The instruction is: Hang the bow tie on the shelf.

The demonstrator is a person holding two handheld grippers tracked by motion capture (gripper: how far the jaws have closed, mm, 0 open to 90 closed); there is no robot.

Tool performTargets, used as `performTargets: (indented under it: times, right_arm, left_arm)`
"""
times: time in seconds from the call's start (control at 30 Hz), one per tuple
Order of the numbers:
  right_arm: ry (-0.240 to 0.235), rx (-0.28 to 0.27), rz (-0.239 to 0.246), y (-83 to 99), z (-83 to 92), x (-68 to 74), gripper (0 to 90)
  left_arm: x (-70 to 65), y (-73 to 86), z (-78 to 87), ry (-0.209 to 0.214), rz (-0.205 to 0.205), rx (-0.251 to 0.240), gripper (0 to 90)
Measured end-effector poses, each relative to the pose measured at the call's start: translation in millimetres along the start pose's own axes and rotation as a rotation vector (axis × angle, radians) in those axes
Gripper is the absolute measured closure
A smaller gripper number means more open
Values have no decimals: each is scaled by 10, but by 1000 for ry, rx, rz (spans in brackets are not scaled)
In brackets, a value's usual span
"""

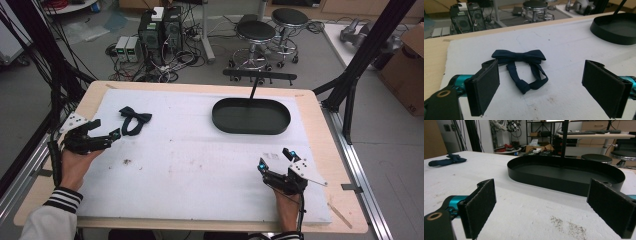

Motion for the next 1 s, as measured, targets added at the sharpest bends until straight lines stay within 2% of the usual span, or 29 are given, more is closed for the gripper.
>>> performTargets:
  times: [0.2, 0.37, 0.53, 0.7, 0.83, 0.97, 1.0]
  right_arm:
    - [2, 2, -3, 0, 3, 1, 77]
    - [3, 2, -3, 0, 2, 1, 78]
    - [1, 1, -2, -1, 1, -5, 78]
    - [3, 4, -5, 0, 1, 2, 78]
    - [3, 4, -6, 0, 1, 1, 78]
    - [3, 4, -6, 0, 1, 0, 78]
    - [3, 4, -6, 0, 1, 1, 78]
  left_arm:
    - [105, -120, -117, -8, 13, 80, 155]
    - [212, -193, -242, -28, 22, 168, 161]
    - [268, -269, -353, -41, 18, 213, 161]
    - [351, -339, -455, -40, 46, 287, 161]
    - [387, -372, -540, -41, 93, 351, 161]
    - [415, -394, -635, -42, 106, 387, 161]
    - [430, -391, -659, -41, 123, 390, 161]
Point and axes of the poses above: each handheld gripper's, and its own axes: z roughly backward along the jaws, y roughly out of its underside, x roughly to its left, the point moved 2 cm from there along -z, roughly forward along the jaws, and after that the axes turned 13 degrees about y, right-handed, at the moved point
